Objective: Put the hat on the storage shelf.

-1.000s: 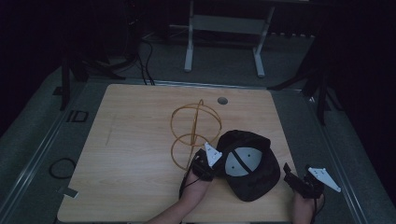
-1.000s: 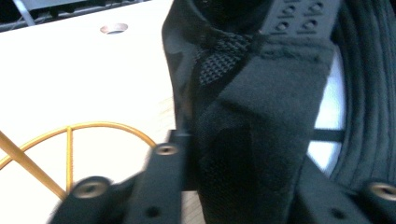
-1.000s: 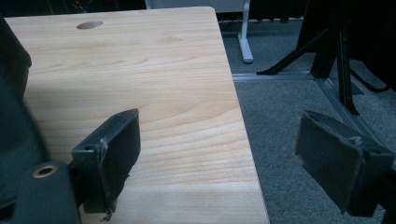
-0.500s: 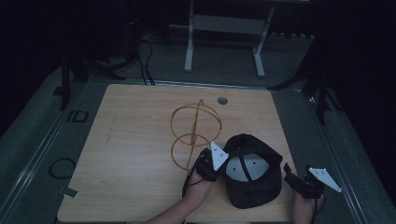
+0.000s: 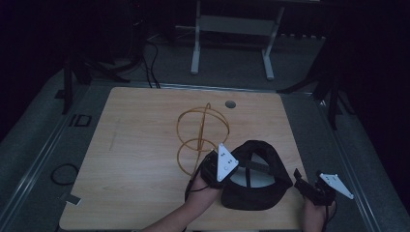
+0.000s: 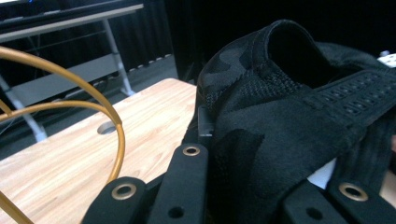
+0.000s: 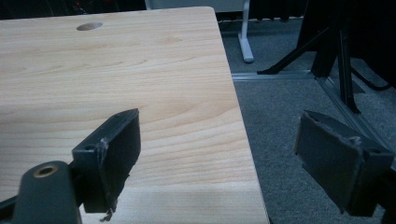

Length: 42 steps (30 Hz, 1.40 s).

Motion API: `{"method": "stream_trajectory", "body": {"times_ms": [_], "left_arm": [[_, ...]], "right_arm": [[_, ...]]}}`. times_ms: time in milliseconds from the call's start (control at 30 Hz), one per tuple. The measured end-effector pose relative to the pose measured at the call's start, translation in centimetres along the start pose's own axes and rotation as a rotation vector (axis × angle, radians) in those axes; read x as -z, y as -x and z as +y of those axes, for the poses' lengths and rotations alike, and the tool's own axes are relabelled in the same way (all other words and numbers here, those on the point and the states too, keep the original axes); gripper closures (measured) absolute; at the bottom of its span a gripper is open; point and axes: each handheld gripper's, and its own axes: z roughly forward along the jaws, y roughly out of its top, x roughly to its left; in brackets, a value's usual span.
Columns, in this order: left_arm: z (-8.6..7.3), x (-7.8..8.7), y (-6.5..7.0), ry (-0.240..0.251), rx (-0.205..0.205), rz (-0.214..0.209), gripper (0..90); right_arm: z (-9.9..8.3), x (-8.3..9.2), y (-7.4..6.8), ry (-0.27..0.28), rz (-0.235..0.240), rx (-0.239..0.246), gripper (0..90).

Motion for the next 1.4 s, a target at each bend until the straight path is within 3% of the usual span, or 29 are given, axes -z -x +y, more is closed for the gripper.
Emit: {"method": "stream_trajectory", "body": {"times_ms": [367, 433, 533, 600, 767, 800, 900, 933, 967, 1000, 1033, 1067, 1167, 1200, 1233, 1333, 1400], "left_arm": [[1.5, 2.8, -0.9, 0.057, -0.076, -0.050, 89.5], [1.7, 3.2, -1.0, 0.065, -0.094, -0.072, 89.5], [2.0, 3.8, -1.3, 0.073, -0.116, -0.094, 89.5], [2.0, 4.0, -1.6, 0.075, -0.123, -0.119, 89.5], [1.9, 4.4, -2.0, 0.082, -0.128, -0.125, 89.4], [1.8, 4.5, -2.4, 0.085, -0.127, -0.145, 89.4], [1.7, 4.6, -2.6, 0.085, -0.124, -0.144, 89.4], [1.4, 5.0, -3.4, 0.095, -0.124, -0.191, 89.4], [1.4, 5.2, -3.5, 0.104, -0.133, -0.199, 89.4], [1.4, 5.2, -3.5, 0.104, -0.133, -0.199, 89.4], [1.3, 5.3, -3.6, 0.101, -0.138, -0.196, 89.4], [1.2, 5.6, -3.9, 0.104, -0.143, -0.214, 89.4], [1.1, 5.9, -4.1, 0.109, -0.152, -0.242, 89.4], [1.1, 5.9, -4.1, 0.109, -0.152, -0.242, 89.4], [1.1, 6.2, -4.3, 0.115, -0.155, -0.281, 89.3], [1.2, 6.4, -4.4, 0.121, -0.153, -0.308, 89.3], [1.2, 6.5, -4.5, 0.127, -0.161, -0.330, 89.3]], "right_arm": [[0.3, 0.1, 0.3, -0.011, 0.034, -0.014, 13.8], [0.7, 0.2, 0.3, -0.016, 0.066, -0.002, 13.8], [1.5, 0.7, 0.2, -0.019, 0.154, 0.000, 13.7], [2.4, 1.2, -0.1, -0.014, 0.209, 0.024, 13.6], [4.8, 3.0, -1.4, 0.035, 0.315, 0.089, 13.5], [5.5, 3.5, -1.8, 0.038, 0.348, 0.112, 13.4], [6.4, 4.3, -2.5, 0.057, 0.393, 0.152, 13.4], [7.7, 5.3, -3.5, 0.065, 0.486, 0.198, 12.8], [8.1, 5.7, -4.1, 0.074, 0.530, 0.225, 12.5], [8.1, 5.7, -4.1, 0.074, 0.530, 0.225, 12.5], [8.5, 6.1, -4.6, 0.088, 0.569, 0.252, 12.5], [9.1, 6.9, -5.5, 0.105, 0.669, 0.303, 12.2], [9.6, 7.6, -6.9, 0.111, 0.729, 0.434, 15.6], [9.7, 7.8, -7.2, 0.121, 0.744, 0.468, 22.4], [9.8, 7.9, -7.5, 0.131, 0.772, 0.491, 25.9], [10.0, 7.9, -8.1, 0.117, 0.859, 0.539, 35.3], [10.0, 7.9, -8.3, 0.119, 0.880, 0.560, 37.2]]}}
